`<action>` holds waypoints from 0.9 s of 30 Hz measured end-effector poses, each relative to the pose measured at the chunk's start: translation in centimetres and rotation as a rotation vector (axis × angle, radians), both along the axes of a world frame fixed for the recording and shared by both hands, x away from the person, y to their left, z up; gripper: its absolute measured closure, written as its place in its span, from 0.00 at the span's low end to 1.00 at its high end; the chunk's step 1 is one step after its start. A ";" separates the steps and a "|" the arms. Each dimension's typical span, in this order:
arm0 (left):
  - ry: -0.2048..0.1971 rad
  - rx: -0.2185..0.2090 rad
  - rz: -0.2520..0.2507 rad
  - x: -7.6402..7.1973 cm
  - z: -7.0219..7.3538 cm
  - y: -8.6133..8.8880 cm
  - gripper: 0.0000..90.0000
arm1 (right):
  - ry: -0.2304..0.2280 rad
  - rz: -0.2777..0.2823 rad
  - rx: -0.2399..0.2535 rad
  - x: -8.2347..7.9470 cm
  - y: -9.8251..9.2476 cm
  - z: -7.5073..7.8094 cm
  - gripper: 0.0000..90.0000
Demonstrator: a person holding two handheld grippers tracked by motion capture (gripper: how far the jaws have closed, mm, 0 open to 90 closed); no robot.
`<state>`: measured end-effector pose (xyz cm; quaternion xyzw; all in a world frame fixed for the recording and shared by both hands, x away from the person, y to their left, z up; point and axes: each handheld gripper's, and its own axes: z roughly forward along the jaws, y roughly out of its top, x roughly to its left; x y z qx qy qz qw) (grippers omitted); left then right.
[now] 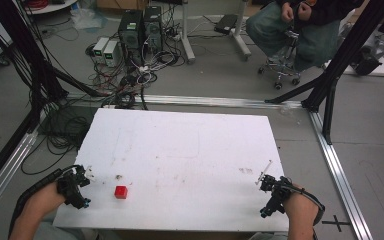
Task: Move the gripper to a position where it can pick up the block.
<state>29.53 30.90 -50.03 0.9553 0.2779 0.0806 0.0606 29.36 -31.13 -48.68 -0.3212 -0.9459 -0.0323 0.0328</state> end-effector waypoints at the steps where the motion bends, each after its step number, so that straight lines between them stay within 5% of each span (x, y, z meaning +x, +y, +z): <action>1: 0.000 0.000 0.000 0.0 0.0 0.0 0.25 | -0.002 -0.007 -0.002 0.0 0.0 0.0 0.03; 27: 0.002 -0.013 0.002 -0.1 0.0 0.1 0.24 | -0.016 0.005 0.012 -0.1 0.1 0.4 0.03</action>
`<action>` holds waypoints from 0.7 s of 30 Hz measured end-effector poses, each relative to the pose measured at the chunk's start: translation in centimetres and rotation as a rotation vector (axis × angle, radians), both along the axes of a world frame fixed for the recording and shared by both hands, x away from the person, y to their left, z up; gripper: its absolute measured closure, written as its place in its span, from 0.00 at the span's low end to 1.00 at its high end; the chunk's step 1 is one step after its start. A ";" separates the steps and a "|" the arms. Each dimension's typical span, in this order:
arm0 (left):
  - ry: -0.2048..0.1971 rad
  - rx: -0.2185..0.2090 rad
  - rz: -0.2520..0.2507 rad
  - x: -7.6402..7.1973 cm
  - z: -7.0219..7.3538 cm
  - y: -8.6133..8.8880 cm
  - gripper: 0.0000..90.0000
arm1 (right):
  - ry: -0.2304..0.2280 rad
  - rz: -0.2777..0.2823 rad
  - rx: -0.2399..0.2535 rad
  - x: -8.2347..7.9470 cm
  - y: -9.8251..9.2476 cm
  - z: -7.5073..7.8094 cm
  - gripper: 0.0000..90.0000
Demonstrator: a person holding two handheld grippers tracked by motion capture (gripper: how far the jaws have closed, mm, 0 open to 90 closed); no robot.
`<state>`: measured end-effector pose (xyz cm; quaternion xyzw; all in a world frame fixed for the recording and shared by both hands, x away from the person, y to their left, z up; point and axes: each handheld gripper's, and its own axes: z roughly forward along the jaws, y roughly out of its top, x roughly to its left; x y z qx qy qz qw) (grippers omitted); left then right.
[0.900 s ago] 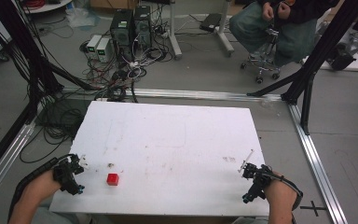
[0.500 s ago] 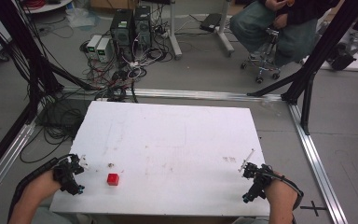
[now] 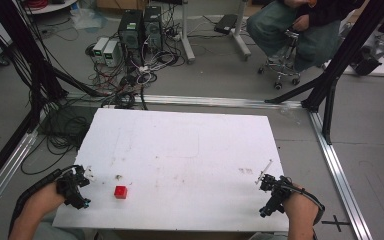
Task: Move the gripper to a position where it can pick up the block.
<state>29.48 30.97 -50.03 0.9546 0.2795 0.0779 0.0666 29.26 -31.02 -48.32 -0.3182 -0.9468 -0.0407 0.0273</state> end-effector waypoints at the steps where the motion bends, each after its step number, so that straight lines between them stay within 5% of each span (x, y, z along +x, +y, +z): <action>1: 0.001 0.002 -0.003 0.0 0.0 0.0 0.25 | 0.001 0.001 0.000 0.0 0.0 0.0 0.03; 21: 0.010 0.008 -0.069 -0.1 0.4 -0.3 0.25 | -0.003 0.003 0.019 0.0 -0.1 -0.1 0.03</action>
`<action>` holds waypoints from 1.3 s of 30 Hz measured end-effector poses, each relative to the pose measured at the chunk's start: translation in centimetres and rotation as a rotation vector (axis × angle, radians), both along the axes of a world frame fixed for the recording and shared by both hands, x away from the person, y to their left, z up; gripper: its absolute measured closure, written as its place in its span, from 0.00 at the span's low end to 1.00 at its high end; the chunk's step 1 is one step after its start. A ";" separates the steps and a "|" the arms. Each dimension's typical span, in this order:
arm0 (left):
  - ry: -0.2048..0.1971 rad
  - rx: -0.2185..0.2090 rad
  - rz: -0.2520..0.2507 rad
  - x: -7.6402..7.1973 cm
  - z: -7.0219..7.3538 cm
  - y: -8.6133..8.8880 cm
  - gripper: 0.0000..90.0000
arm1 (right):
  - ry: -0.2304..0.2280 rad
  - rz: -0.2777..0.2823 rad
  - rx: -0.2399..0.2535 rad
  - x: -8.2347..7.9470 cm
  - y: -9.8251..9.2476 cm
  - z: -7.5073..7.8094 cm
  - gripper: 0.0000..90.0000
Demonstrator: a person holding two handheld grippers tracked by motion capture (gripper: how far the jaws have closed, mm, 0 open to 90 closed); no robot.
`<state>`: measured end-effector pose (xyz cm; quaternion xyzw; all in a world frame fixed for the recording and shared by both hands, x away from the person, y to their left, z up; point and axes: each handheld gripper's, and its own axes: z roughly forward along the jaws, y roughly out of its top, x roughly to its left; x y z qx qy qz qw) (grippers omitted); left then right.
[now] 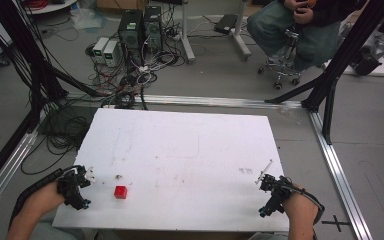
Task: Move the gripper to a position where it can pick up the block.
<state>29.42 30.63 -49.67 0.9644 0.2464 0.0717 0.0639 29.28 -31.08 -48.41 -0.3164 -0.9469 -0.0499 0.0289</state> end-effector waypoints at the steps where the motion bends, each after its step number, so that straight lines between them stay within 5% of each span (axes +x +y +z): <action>1: -0.005 0.013 -0.029 0.0 0.1 0.0 0.25 | -0.001 0.000 -0.001 0.0 0.0 0.0 0.03; 39: 0.028 0.031 -0.316 2.9 3.4 -2.8 0.25 | -0.008 0.008 0.014 0.0 0.3 0.2 0.03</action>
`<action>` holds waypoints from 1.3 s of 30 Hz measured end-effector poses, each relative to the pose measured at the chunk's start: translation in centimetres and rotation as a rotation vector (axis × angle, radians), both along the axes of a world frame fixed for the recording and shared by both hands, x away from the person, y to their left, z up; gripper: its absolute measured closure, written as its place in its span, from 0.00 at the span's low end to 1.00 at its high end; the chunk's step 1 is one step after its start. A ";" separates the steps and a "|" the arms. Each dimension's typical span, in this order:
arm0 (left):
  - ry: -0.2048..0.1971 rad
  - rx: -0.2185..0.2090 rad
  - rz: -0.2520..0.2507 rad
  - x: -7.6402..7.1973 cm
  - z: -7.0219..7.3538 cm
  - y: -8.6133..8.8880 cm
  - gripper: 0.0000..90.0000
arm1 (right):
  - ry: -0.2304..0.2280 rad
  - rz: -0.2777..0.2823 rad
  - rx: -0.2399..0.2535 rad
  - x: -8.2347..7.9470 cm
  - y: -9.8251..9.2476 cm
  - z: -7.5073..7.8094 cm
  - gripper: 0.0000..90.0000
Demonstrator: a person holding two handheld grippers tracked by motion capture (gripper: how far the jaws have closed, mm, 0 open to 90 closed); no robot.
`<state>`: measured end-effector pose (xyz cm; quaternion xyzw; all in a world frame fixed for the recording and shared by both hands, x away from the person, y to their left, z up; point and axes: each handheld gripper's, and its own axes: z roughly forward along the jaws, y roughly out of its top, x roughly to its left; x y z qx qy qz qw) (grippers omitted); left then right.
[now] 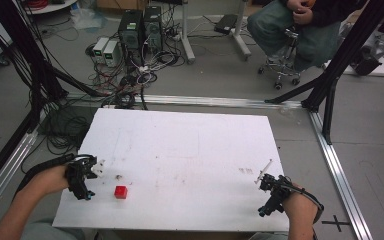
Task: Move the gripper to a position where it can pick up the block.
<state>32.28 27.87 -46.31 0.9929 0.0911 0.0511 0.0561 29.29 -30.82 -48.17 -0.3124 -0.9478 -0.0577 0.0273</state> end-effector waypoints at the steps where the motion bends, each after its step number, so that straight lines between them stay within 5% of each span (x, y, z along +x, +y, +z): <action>1: 0.002 -0.005 -0.002 0.0 0.0 -0.1 0.25 | 0.000 0.000 -0.001 0.0 0.0 0.0 0.02; 5: -0.003 0.006 -0.050 0.2 0.1 -0.9 0.25 | 0.001 0.003 0.000 0.0 0.2 0.0 0.03; 39: 0.070 0.061 -0.170 0.6 -1.7 -6.8 0.25 | -0.008 0.019 0.005 0.1 0.6 0.2 0.03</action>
